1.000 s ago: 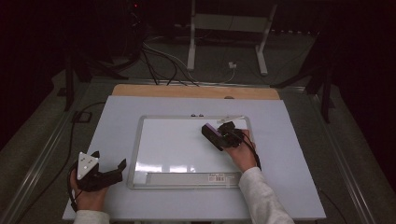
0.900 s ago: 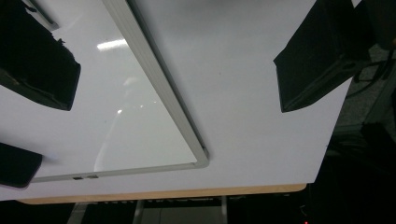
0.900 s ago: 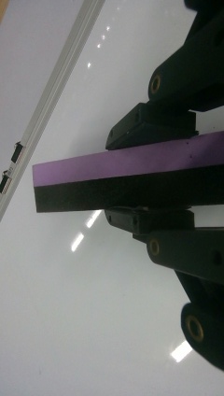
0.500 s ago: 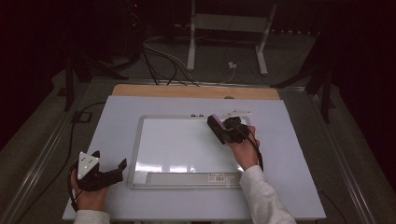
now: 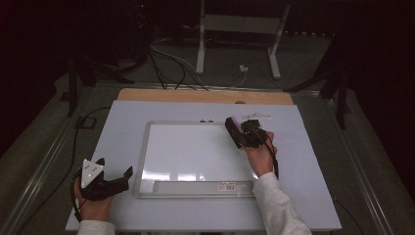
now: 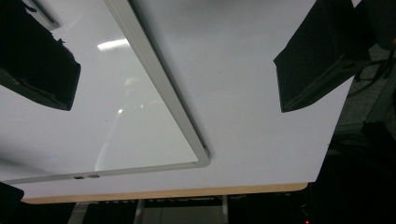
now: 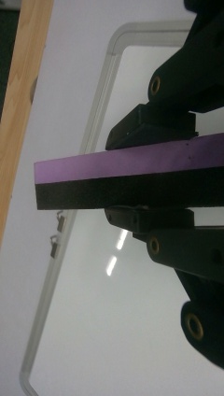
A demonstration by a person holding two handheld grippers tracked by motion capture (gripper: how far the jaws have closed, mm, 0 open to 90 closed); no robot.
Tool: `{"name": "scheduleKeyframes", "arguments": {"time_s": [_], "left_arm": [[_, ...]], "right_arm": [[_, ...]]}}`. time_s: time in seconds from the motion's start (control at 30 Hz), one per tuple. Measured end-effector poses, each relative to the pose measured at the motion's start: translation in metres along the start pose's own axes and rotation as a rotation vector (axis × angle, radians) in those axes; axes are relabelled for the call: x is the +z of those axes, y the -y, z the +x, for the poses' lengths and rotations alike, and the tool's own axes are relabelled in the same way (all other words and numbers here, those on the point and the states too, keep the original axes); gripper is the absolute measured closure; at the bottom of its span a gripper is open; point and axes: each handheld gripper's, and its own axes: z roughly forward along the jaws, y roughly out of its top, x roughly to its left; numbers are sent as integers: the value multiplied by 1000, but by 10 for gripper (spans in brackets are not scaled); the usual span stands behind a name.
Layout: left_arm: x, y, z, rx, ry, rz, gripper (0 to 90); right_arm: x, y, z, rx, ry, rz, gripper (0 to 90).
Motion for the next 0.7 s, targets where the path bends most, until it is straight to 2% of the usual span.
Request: {"name": "scheduleKeyframes", "arguments": {"time_s": [0.37, 0.7], "left_arm": [[0, 0, -1, 5, 2, 2, 8], [0, 0, -1, 4, 1, 2, 8]], "right_arm": [[-1, 1, -16, 58, 42, 11, 638], [-2, 0, -36, 107, 106, 18, 637]]}}
